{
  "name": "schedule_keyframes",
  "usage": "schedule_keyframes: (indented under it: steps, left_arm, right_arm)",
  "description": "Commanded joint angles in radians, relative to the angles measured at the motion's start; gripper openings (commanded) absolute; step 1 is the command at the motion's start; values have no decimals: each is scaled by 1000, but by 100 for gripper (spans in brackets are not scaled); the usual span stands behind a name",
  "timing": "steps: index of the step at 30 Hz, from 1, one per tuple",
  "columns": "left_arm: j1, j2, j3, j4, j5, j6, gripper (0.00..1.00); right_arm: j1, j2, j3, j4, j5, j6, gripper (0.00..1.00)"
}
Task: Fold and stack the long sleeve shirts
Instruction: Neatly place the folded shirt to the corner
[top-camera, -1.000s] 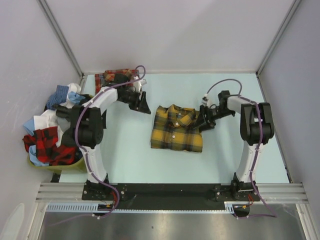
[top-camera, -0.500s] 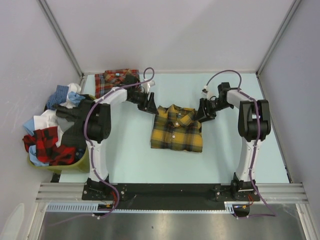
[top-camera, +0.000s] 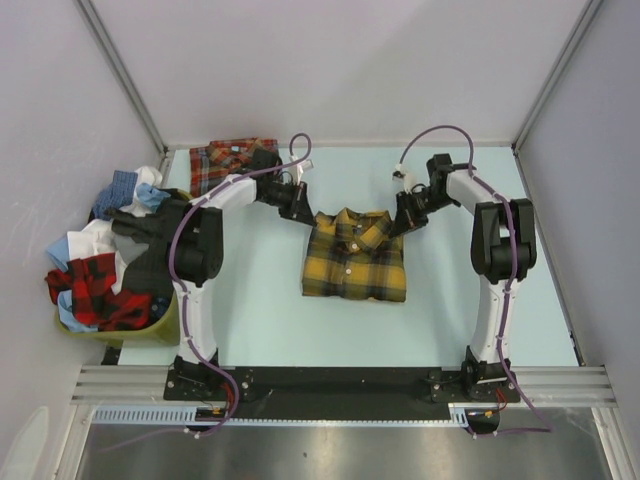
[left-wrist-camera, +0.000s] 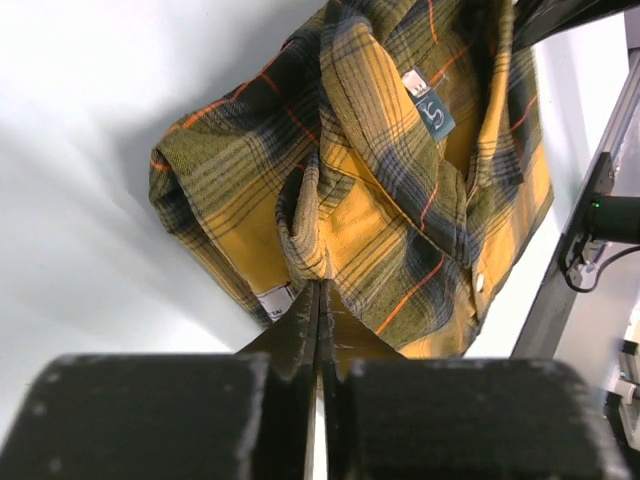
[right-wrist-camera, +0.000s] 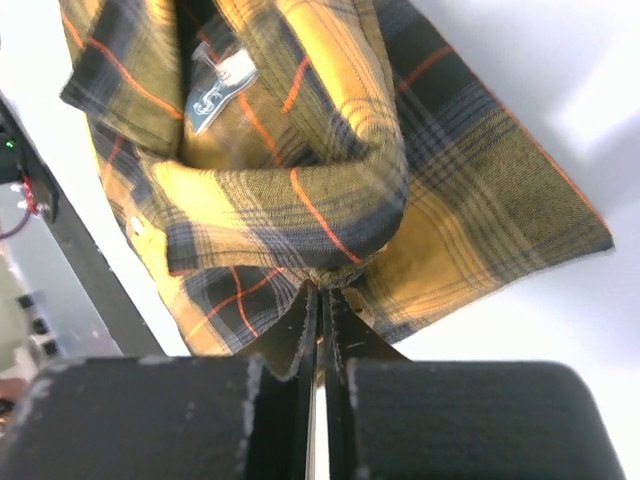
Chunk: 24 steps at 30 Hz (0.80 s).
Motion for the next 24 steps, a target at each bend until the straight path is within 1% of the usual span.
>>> schedule_keyframes:
  steps: [1,2,5,6,7,8,9,11,12,13,14,15,16,17,19,20,21,23,24]
  left_arm:
    - [11,-24,-22,79,16,-36,0]
    - [14,-29,-28,91,11,-44,0]
    - [17,-37,-44,128,-7,-52,0]
    - [15,-32,-45,136,-20,-82,0]
    - [17,-31,-47,137,-35,-85,1]
    - [18,-34,-51,137,-58,-90,5]
    - [26,-44,-77,150,-93,-110,23]
    - [38,-72,-129,186,-89,-148,44]
    - [49,-86,-206,238,-52,-191,55]
    - [51,-131,-244,262,-38,-208,59]
    - [52,-155,-286,288,-21,-223,62]
    - [51,-207,-367,342,3,-263,63]
    - [52,-233,-408,370,5,-286,63]
    - [54,-262,-494,433,3,-346,63]
    - [60,-342,-579,508,8,-416,62]
    - [73,-366,-650,576,5,-487,61]
    - [81,-388,-680,605,-10,-512,61]
    - [106,-449,-735,624,-27,-542,61]
    - [113,-468,-748,618,-50,-541,61]
  right_arm:
    - [10,-10,122,-104,66,-105,0]
    - [16,-10,145,-110,86,-127,0]
    - [26,-4,147,-81,152,-152,0]
    - [29,4,147,-77,166,-153,0]
    - [32,11,146,-72,183,-152,0]
    - [38,30,146,-58,195,-144,0]
    - [40,36,140,-51,206,-132,0]
    - [40,56,126,-12,237,-110,2]
    - [41,61,117,-2,247,-95,7]
    - [41,65,118,2,273,-90,28]
    - [38,64,123,-1,284,-84,36]
    - [29,55,126,-6,287,-84,46]
    - [23,41,124,-8,280,-87,49]
    - [6,-5,123,-5,258,-89,50]
    - [-6,-66,101,12,226,-115,51]
    - [-11,-100,88,23,208,-132,51]
    - [-11,-181,33,41,176,-162,51]
    - [7,-263,-33,110,145,-200,50]
    - [44,-342,-69,138,145,-219,49]
